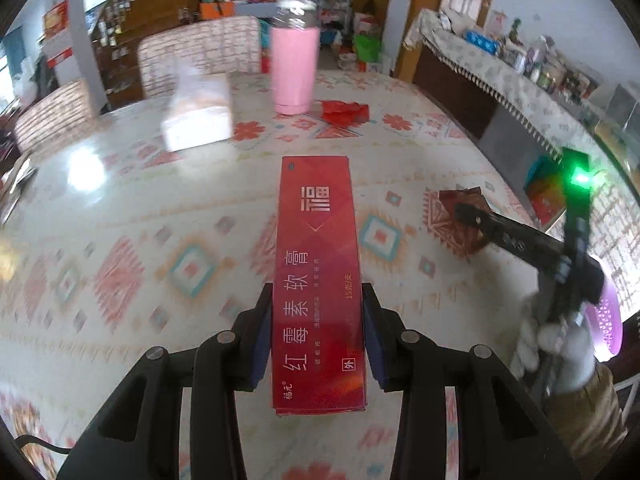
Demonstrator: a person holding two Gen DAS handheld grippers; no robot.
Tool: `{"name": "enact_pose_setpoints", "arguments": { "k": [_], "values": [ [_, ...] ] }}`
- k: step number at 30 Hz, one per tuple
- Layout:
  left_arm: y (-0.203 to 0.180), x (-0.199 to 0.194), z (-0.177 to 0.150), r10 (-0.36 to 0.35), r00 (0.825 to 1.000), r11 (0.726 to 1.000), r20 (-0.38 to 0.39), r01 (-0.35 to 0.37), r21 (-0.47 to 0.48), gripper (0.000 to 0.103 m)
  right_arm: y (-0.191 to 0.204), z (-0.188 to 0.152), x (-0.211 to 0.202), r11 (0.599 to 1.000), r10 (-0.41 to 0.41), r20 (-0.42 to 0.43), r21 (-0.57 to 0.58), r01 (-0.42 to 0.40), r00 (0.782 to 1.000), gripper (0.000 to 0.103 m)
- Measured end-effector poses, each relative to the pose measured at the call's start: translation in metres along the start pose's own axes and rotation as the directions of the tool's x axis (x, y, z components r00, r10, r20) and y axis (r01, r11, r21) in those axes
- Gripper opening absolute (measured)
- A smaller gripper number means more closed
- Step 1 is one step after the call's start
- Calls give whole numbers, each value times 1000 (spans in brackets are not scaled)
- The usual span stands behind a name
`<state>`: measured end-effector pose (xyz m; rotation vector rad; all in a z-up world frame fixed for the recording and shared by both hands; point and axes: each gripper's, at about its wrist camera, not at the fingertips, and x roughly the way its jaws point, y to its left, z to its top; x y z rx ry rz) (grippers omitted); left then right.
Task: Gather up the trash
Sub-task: 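Lift the red box with the left gripper while the right lifts the snack bag, then carry the red box and snack bag over to the purple basket with both grippers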
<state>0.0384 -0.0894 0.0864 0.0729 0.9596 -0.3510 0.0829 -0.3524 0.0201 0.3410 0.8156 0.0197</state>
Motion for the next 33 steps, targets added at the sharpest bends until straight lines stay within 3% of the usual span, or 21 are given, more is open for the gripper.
{"name": "enact_pose_setpoints", "arguments": {
  "k": [6, 10, 13, 18, 26, 33],
  "values": [
    [34, -57, -45, 5, 998, 991, 70, 5, -130, 39, 5, -7, -12, 999, -33, 41, -30, 34, 999, 42],
    [47, -82, -69, 82, 989, 983, 123, -60, -174, 39, 12, -20, -17, 999, -43, -1, -24, 43, 999, 42],
    [51, -94, -83, 134, 979, 977, 153, -104, -186, 39, 22, -43, -34, 1000, 8, -41, -10, -9, 999, 42],
    [57, -104, -105, 163, 972, 973, 172, -129, -193, 39, 46, -87, -85, 997, 81, -30, -17, -81, 996, 42],
    [81, -134, -141, 196, 956, 967, 217, -151, -207, 39, 83, -146, -146, 996, 79, 35, -40, -78, 996, 42],
    [106, -157, -169, 213, 943, 963, 256, -158, -219, 39, 110, -174, -170, 997, 76, 47, -20, -75, 996, 42]
  ]
}}
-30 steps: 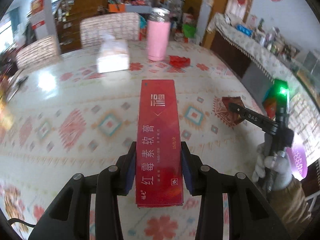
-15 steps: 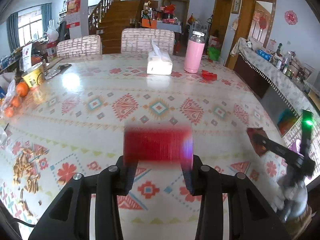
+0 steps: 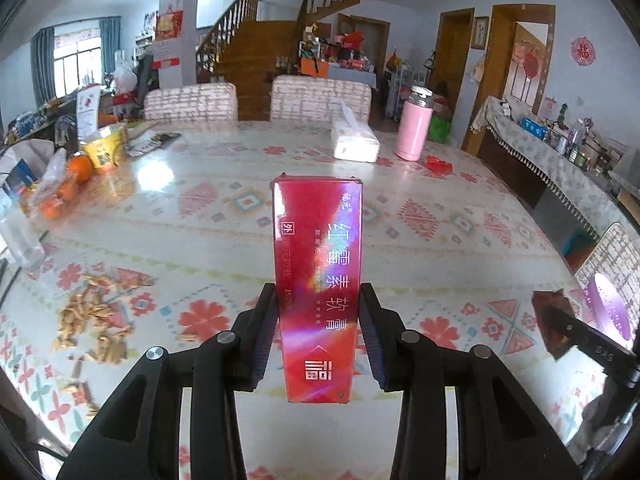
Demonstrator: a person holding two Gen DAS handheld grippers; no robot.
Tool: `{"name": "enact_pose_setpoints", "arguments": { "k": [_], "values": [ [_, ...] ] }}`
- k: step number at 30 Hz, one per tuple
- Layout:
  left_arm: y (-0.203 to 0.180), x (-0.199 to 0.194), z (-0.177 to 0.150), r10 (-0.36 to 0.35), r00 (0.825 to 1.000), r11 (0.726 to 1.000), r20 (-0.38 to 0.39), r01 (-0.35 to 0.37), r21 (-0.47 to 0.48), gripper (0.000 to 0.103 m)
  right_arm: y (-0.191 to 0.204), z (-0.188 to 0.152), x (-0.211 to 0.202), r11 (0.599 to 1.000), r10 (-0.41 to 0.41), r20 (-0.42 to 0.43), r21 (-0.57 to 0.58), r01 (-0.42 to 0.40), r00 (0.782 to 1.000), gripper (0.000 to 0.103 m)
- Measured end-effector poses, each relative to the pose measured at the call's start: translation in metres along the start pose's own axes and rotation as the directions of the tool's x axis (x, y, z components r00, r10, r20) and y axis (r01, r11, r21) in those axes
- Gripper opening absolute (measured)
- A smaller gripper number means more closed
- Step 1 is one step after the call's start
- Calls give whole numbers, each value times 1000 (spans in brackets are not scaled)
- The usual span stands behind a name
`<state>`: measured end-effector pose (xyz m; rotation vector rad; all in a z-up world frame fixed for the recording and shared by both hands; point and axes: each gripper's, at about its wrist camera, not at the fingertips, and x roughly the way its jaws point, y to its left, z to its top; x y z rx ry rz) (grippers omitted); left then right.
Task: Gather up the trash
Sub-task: 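Carry the red box and snack bag over to the purple basket with both grippers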
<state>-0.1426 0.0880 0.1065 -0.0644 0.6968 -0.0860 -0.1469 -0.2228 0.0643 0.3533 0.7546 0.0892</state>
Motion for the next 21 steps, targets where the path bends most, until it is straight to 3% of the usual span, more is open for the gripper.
{"name": "enact_pose_setpoints", "arguments": {
  "k": [6, 12, 21],
  "values": [
    [26, -2, -4, -10, 1000, 1000, 18, 11, -9, 39, 34, -12, -16, 999, -31, 34, -32, 32, 999, 42],
    [38, 13, -4, -31, 999, 999, -15, 30, -15, 39, 62, -20, -26, 994, -61, 57, -82, 66, 996, 42],
    [29, 10, 1, -22, 1000, 999, 2, 22, 30, 39, 62, -17, -37, 996, -57, 80, -60, 61, 995, 42]
  ]
}}
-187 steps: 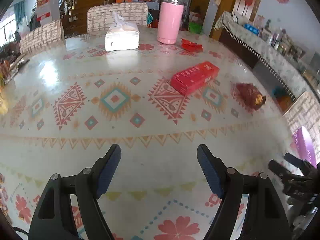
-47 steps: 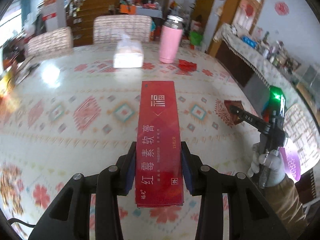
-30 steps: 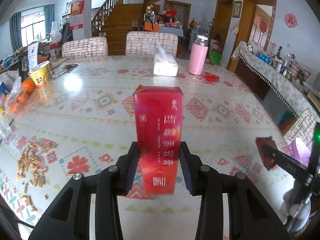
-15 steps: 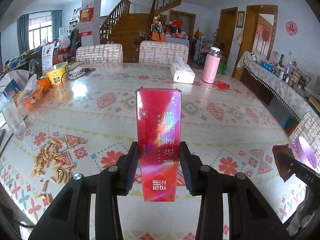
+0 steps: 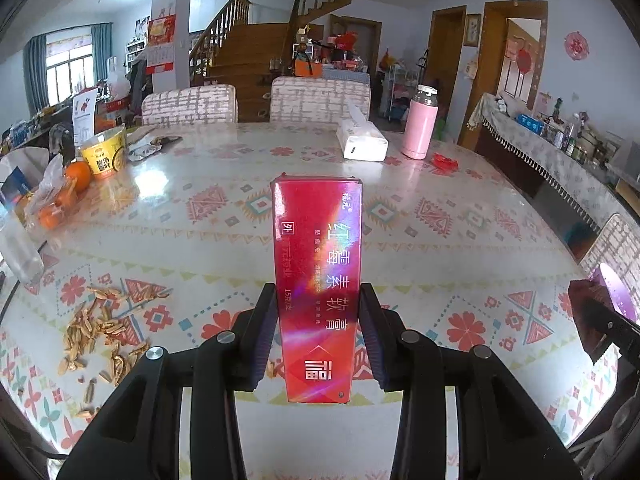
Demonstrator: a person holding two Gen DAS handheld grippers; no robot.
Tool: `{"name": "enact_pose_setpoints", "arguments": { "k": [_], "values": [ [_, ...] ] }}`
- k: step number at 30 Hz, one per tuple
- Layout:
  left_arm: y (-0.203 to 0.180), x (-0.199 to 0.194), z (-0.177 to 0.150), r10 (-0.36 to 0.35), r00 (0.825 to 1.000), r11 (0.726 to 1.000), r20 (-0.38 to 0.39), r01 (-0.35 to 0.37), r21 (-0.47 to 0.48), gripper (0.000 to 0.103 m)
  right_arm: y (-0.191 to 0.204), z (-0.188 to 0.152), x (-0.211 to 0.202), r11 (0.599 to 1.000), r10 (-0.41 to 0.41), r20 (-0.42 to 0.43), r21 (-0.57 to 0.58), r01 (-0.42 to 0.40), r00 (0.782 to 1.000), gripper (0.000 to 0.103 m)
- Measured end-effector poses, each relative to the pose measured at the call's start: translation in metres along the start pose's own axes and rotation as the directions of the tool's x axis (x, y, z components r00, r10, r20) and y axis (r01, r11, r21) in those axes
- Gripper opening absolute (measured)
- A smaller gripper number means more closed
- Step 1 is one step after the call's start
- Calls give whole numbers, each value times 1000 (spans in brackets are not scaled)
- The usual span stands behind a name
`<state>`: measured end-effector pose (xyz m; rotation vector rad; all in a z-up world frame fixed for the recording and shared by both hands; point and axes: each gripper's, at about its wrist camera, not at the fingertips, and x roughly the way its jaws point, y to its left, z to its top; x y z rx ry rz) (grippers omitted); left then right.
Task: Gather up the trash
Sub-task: 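Carry the red box and snack bag over to the purple basket with both grippers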
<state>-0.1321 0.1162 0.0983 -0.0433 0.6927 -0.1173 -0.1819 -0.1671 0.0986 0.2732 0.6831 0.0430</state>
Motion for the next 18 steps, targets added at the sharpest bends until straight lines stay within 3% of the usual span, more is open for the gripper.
{"name": "enact_pose_setpoints", "arguments": {
  "k": [9, 18],
  "values": [
    [-10, -6, 3, 43, 999, 999, 2, -43, 8, 39, -7, 7, 3, 999, 45, 0, -5, -45, 999, 42],
    [-52, -15, 12, 50, 999, 996, 21, -51, 73, 39, -38, 15, -7, 996, 81, 31, 42, -83, 996, 42]
  ]
}}
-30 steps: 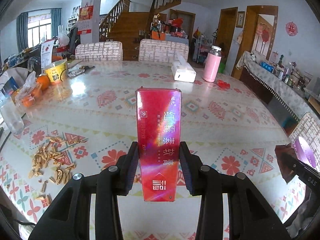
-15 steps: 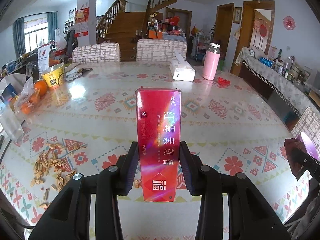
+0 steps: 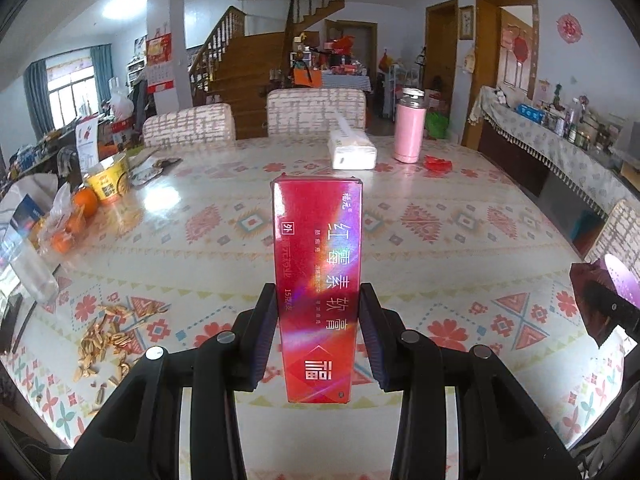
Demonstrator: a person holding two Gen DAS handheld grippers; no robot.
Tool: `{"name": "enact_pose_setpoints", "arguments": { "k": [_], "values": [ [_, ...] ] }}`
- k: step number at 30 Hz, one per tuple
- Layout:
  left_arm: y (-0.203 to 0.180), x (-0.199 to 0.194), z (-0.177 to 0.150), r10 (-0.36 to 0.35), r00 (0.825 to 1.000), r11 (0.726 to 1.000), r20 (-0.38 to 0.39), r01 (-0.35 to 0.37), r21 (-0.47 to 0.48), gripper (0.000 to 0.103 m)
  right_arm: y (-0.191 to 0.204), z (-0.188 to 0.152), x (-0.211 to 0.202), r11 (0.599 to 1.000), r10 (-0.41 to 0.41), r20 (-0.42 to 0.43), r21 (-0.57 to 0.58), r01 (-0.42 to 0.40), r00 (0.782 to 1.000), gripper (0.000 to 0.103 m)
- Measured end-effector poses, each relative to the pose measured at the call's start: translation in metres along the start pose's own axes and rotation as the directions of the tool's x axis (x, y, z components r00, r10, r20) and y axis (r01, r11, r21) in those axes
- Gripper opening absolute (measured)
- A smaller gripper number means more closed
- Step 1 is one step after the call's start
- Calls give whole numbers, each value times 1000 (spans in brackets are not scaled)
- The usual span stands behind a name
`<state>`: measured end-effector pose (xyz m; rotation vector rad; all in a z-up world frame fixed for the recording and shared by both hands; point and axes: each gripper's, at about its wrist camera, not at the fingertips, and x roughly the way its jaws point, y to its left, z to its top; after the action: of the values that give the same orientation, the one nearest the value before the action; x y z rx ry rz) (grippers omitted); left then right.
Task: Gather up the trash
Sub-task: 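Carry the red box and snack bag over to the purple basket with both grippers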
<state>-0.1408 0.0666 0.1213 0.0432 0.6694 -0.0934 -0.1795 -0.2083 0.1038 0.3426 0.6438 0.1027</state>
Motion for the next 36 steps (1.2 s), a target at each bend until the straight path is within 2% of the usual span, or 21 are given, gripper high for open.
{"name": "enact_pose_setpoints", "arguments": {
  "k": [6, 10, 22, 28, 31, 36],
  "values": [
    [-35, 4, 10, -99, 995, 995, -21, 99, 9, 39, -39, 2, -19, 999, -31, 27, 43, 30, 999, 42],
    [-68, 8, 16, -187, 981, 981, -47, 188, 38, 39, -72, 2, -32, 994, -54, 37, 92, 51, 998, 42],
    [-176, 19, 30, -310, 944, 926, -113, 326, 189, 39, -159, 0, -65, 969, -120, 50, 223, 106, 992, 42],
    [-233, 25, 30, -369, 914, 879, -167, 402, 256, 39, -200, -3, -86, 950, -161, 71, 280, 135, 984, 42],
    [-266, 26, 32, -415, 888, 843, -201, 458, 283, 39, -221, -6, -97, 938, -181, 77, 314, 148, 980, 42],
    [-321, 21, 38, -469, 853, 784, -229, 521, 338, 39, -254, -8, -114, 918, -226, 84, 352, 183, 971, 42]
  ]
}}
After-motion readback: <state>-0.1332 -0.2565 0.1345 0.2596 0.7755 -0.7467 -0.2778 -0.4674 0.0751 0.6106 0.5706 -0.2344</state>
